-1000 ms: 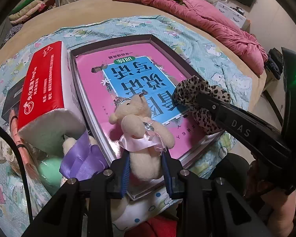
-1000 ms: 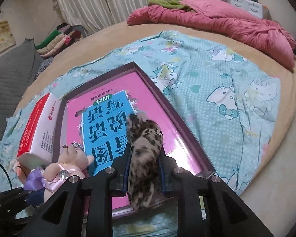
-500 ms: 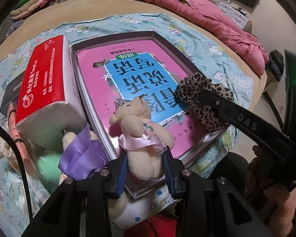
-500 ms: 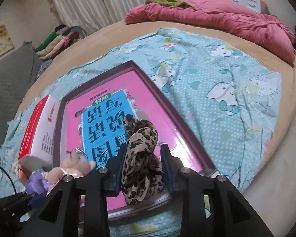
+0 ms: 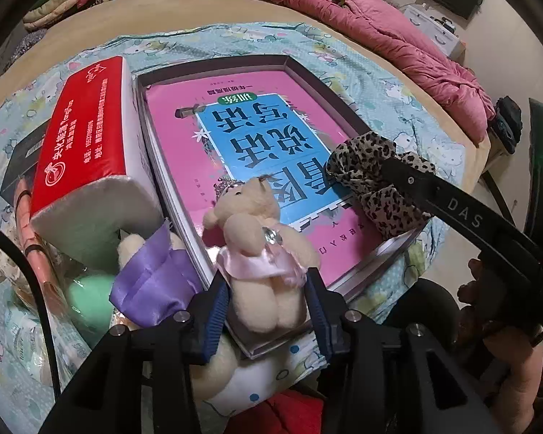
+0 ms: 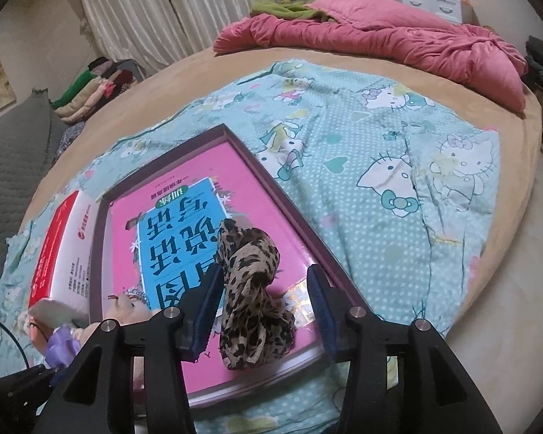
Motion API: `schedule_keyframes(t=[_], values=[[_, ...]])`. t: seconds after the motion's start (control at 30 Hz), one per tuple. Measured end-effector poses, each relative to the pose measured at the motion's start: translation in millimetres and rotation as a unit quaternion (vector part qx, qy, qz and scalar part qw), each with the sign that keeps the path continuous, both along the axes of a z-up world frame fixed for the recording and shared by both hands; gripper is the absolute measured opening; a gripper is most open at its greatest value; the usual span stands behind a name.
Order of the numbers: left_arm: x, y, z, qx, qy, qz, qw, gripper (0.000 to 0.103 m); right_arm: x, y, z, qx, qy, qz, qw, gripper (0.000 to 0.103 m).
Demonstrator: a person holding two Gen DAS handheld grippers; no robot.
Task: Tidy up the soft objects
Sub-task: 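Open the left tool to set the bear on the book while the right tool releases the scrunchie, then withdraw both open tools from the pink book back toward the pile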
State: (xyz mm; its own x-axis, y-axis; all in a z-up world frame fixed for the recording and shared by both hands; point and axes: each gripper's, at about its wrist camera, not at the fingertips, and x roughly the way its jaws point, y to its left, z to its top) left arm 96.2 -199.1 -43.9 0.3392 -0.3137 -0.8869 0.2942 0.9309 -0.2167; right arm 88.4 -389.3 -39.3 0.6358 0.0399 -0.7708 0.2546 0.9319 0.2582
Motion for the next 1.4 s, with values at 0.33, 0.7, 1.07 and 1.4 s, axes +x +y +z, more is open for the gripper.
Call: schedule_keyframes(t=[0.33, 0.7, 1.07, 1.4], values=[[-7, 0, 8, -0.002, -0.013, -0.005, 0.9999, 0.052, -2, -2, 2, -0.01, -0.005, -0.012, 1.0, 0.06], [-13, 5, 29, -0.001, -0.041, 0.001, 0.9991, 0.067, -5, 3, 13, -0.026, -0.031, -0.01, 0.999, 0.069], [-16, 21, 38, 0.002, -0.054, 0.029, 0.9981, 0.072, -7, 16, 24, -0.045, -0.056, 0.011, 0.997, 0.074], [-21, 40, 46, 0.002, -0.063, 0.052, 0.9966, 0.077, -14, 32, 41, -0.067, -0.081, 0.033, 0.994, 0.075]])
